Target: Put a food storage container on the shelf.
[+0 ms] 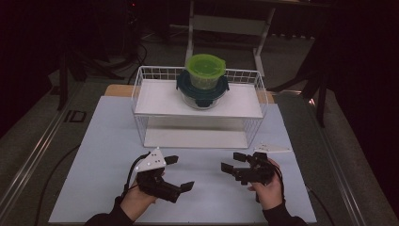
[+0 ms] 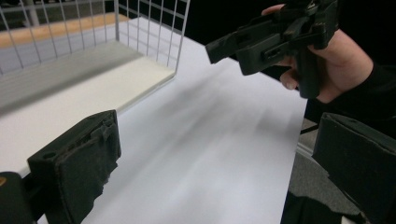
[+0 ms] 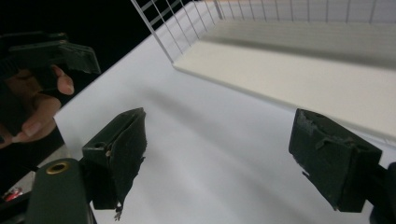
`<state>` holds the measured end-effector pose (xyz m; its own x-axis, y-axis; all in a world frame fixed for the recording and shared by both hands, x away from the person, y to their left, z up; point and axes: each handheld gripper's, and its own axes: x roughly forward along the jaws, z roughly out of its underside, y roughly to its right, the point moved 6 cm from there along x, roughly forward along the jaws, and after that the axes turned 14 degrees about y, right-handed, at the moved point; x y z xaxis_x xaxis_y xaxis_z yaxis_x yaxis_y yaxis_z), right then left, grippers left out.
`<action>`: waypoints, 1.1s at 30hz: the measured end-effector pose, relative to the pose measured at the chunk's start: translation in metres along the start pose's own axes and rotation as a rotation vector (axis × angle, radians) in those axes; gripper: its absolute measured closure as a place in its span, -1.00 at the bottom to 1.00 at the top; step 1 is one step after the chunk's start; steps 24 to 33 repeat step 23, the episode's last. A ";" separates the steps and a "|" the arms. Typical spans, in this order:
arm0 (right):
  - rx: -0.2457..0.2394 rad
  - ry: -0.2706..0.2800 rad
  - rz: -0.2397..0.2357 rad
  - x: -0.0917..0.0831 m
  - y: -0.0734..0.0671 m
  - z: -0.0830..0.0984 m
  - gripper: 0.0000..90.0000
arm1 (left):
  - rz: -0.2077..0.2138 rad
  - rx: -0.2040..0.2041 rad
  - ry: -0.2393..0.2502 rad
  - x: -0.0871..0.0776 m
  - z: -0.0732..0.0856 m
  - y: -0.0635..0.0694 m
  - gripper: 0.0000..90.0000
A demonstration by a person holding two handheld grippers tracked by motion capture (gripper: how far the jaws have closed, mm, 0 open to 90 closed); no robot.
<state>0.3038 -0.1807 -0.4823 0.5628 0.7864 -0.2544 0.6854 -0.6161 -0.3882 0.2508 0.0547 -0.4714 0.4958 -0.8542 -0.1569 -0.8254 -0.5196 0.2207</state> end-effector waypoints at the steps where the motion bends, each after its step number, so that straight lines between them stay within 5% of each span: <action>1: 0.004 -0.001 0.002 -0.001 0.001 0.003 -0.59 | -0.003 -0.005 0.000 0.000 0.003 0.000 -0.99; 14: -0.039 -0.031 0.049 -0.015 0.014 0.029 -0.59 | -0.034 0.021 -0.002 -0.001 0.026 -0.001 -0.99; 33: -0.050 -0.049 0.052 -0.010 0.018 0.036 -0.60 | -0.039 0.027 -0.001 0.000 0.030 -0.004 -0.99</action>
